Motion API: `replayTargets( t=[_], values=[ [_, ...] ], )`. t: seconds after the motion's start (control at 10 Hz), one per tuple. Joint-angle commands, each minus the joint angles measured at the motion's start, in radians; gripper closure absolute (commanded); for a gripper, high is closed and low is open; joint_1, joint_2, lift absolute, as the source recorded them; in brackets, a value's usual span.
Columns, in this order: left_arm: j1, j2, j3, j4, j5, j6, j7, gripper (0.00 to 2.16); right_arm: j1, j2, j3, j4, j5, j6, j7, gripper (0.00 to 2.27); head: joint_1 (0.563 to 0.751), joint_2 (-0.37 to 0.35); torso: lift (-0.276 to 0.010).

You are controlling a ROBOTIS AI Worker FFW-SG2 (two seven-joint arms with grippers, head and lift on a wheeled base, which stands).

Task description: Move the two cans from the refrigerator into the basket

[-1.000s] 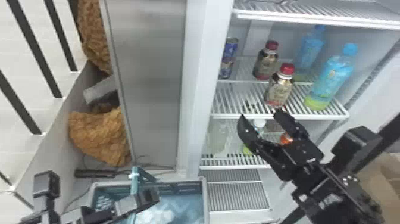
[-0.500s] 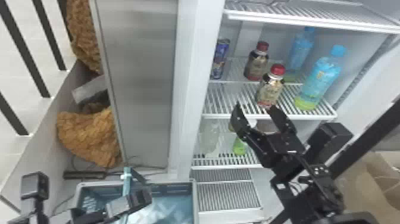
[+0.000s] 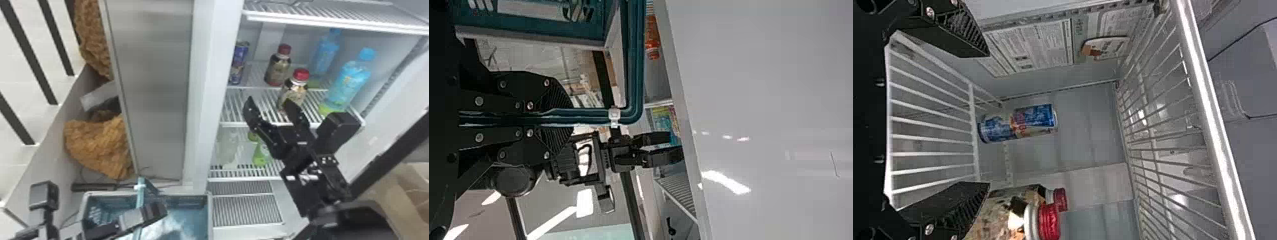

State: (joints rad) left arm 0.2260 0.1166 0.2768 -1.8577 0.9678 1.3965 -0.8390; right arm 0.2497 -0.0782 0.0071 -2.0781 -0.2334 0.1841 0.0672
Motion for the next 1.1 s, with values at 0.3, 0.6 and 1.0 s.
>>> replayTargets(
  t=[0.3,0.6,1.0],
  values=[
    [-0.003,0.003,-0.004,0.006,0.003,0.000,0.000,1.19,-0.156,0.003,0.035,0.135,0.024,0.000,-0.041,0.13,0.695,-0.157,-0.031],
    [-0.005,0.005,-0.006,0.008,0.003,0.000,0.000,1.19,-0.245,0.012,0.059,0.236,0.032,0.000,-0.066,0.12,0.695,-0.144,-0.031],
    [-0.010,0.009,-0.012,0.016,0.009,-0.005,0.001,1.19,-0.341,0.025,0.061,0.374,0.028,-0.015,-0.086,0.12,0.695,-0.137,-0.031]
  ],
)
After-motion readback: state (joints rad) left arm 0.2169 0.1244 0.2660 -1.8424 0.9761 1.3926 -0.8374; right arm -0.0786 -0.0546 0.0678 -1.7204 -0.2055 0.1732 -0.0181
